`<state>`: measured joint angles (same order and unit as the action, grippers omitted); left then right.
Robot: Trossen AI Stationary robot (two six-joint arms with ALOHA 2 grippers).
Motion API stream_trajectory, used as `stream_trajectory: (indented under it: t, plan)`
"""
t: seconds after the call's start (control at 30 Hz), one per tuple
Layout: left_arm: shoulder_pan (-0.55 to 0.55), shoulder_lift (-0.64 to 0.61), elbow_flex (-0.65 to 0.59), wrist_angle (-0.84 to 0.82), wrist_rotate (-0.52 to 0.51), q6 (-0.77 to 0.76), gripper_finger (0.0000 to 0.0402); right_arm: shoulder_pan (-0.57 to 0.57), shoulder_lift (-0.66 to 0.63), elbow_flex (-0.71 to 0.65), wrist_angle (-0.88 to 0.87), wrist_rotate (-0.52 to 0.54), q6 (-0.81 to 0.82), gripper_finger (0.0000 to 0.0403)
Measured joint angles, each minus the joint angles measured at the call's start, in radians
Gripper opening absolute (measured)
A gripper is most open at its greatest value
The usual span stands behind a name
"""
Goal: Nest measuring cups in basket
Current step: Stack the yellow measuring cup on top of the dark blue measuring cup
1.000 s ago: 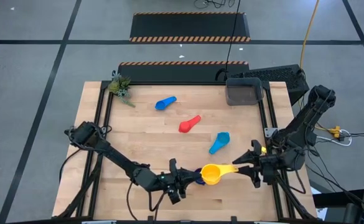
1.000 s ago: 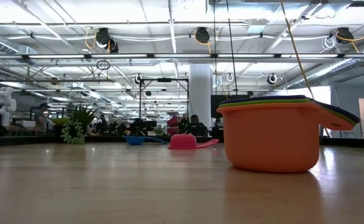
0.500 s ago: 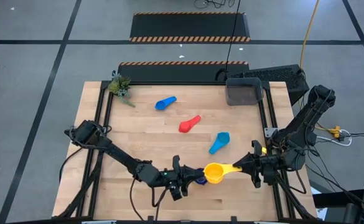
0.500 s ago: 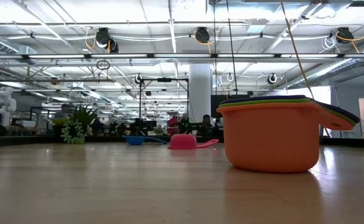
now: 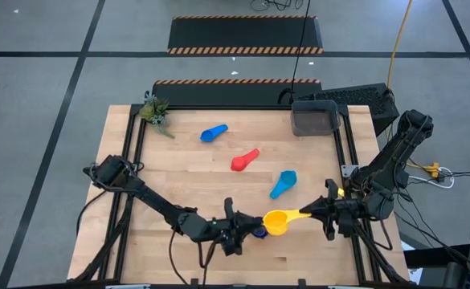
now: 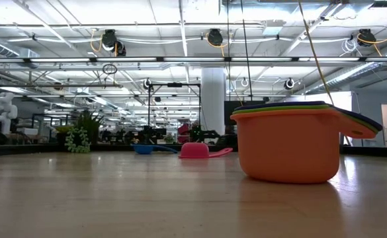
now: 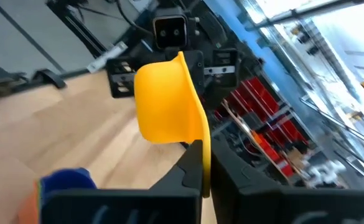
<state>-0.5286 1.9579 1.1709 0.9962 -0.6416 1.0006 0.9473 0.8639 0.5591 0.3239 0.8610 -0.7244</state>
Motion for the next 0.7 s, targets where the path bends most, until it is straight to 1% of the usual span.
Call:
stream_trajectory:
  t: [0.13,0.27,0.37,0.43,0.5,0.57,0.7]
  plan:
    - [-0.023,-0.004,0.0,0.001,-0.143,-0.057,0.0115,0.028,0.0,0.0,-0.017,0.088,-0.032,0.0001]
    - [-0.059,-0.005,0.0,0.003,-0.278,-0.123,0.0175,0.062,0.0,0.0,-0.066,0.128,-0.05,0.0001]
    - [-0.075,-0.005,0.0,0.012,-0.383,-0.219,0.0201,0.08,0.001,0.0,-0.138,0.133,-0.033,0.0]
    - [-0.078,-0.01,0.0,0.032,-0.459,-0.298,0.0208,0.088,0.007,0.0,-0.176,0.128,0.003,0.0]
    - [-0.077,-0.029,0.0,0.034,-0.497,-0.359,0.0207,0.09,0.024,0.0,-0.194,0.125,0.038,0.0]
    - [-0.074,-0.054,0.001,0.025,-0.504,-0.419,0.02,0.089,0.053,0.0,-0.207,0.11,0.055,0.0]
    - [-0.072,-0.094,0.001,-0.03,-0.504,-0.522,0.0176,0.086,0.138,0.0,-0.208,0.007,0.006,0.0]
